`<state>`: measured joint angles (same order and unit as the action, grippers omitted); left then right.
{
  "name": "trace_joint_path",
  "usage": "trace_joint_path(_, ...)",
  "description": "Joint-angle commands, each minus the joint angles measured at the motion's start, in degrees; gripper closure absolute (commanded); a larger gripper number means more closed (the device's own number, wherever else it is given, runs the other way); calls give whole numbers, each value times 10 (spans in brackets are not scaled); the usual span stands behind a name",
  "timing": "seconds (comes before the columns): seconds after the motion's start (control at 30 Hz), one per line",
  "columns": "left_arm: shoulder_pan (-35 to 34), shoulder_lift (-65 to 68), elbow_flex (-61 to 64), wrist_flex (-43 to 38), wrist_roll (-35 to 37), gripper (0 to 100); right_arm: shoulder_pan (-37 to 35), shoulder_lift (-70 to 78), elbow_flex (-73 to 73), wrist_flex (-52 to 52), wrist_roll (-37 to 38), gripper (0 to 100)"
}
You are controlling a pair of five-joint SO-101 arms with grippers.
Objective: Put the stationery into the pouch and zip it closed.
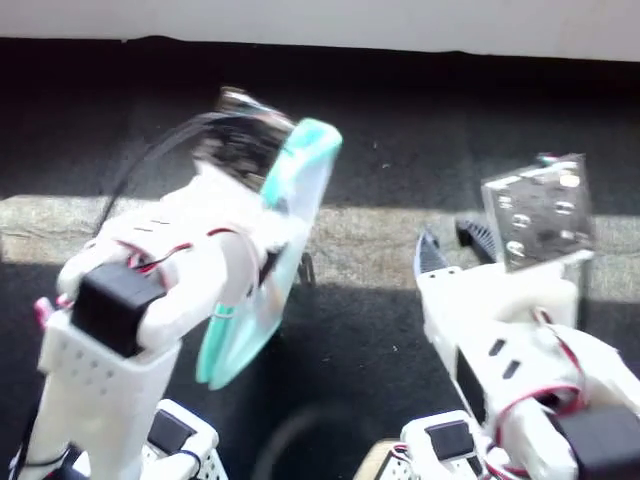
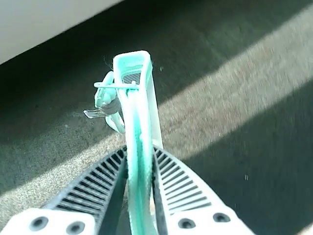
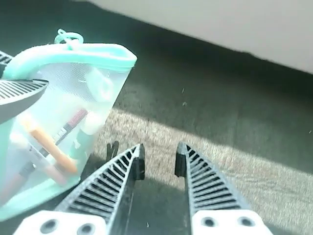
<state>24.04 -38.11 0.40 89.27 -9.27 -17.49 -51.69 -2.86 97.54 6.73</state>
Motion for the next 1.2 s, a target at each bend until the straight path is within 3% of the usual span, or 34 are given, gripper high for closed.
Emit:
trace_joint_path(0.0,-7,33,-61,27,-59,991,-5,-55,139,-60,-4,882)
trace_joint_path(0.23,-69,40,-17,25,-61,991,-5,-143,461,-264,-4,882)
trace_joint_path(0.43,-98,36,110,-67,-55,991,-5,-182,741,-465,-3,891)
trace_joint_path(0.5,-117,36,155,-103,-16,991,-5,-191,799,-502,-3,963)
trace_joint_path(0.6,-140,36,218,-141,69,991,-5,-202,842,-517,-3,987)
trace_joint_path(0.8,-144,5,307,-144,132,991,-5,-240,908,-516,-3,991)
trace_joint_path(1.0,-143,-225,477,-184,133,992,-5,-320,1001,-516,-3,991)
trace_joint_path(1.17,-144,-363,620,-234,82,991,-6,-400,1049,-516,-3,991)
